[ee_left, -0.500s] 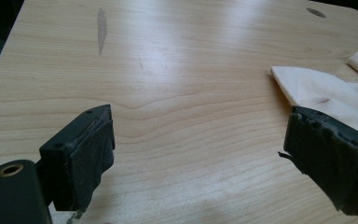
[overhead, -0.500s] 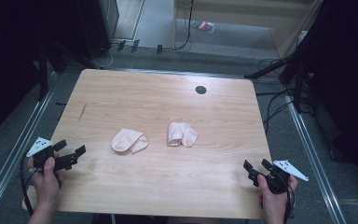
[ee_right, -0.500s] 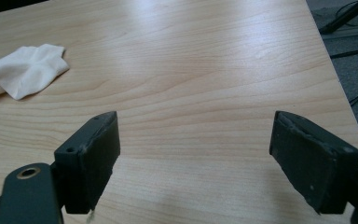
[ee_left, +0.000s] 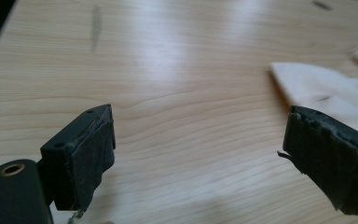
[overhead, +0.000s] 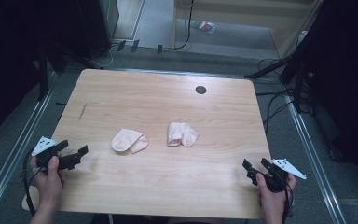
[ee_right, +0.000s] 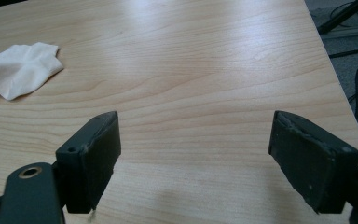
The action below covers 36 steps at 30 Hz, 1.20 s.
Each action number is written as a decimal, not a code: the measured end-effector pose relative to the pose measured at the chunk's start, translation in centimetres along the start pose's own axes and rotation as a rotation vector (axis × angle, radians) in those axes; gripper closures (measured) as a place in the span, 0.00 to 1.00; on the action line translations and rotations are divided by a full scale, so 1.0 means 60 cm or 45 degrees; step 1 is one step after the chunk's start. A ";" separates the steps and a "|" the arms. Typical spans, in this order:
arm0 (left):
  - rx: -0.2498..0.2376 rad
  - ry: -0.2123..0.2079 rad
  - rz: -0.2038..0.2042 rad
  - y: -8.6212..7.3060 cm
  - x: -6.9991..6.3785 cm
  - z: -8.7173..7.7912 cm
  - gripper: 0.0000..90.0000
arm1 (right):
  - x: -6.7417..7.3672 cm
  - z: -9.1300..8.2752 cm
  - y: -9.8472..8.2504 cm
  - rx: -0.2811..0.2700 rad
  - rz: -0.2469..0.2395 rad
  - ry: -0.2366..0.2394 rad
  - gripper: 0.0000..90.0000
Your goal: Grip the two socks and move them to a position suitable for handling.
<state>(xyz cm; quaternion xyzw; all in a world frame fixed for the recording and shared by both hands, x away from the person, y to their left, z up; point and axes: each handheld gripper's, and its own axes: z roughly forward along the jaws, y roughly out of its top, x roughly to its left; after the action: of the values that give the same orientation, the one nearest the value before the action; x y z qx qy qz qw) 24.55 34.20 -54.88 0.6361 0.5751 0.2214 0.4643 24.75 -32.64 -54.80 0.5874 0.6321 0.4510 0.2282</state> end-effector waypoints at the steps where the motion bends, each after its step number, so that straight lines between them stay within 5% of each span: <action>1: -0.003 -0.016 0.006 0.003 -0.009 0.004 0.11 | 0.001 0.000 0.000 0.003 -0.001 -0.003 0.19; 11: 0.040 -0.191 0.102 0.031 -0.115 0.055 0.20 | 0.002 -0.001 -0.001 0.008 -0.004 -0.007 0.20; 13: 0.050 -0.198 0.107 0.033 -0.124 0.061 0.22 | 0.002 -0.001 -0.001 0.008 -0.004 -0.007 0.20; 15: 0.067 -0.206 0.166 0.036 -0.151 0.077 0.26 | 0.002 -0.001 -0.002 0.007 -0.006 -0.006 0.20; 21: 0.125 -0.213 0.276 0.035 -0.191 0.107 0.27 | 0.002 0.000 -0.001 0.014 -0.003 -0.005 0.20; 28: 0.243 -0.207 0.314 0.022 -0.210 0.139 0.34 | 0.003 0.000 -0.001 0.026 -0.002 -0.005 0.20; 36: 0.288 -0.113 0.375 0.018 -0.223 0.153 0.50 | 0.005 0.001 -0.001 0.029 -0.011 -0.011 0.20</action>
<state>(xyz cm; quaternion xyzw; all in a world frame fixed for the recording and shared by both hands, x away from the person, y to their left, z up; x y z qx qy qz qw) 29.38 18.69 -54.89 0.7707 0.4761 0.1926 0.3773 24.72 -32.34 -54.81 0.5893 0.6387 0.4400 0.2262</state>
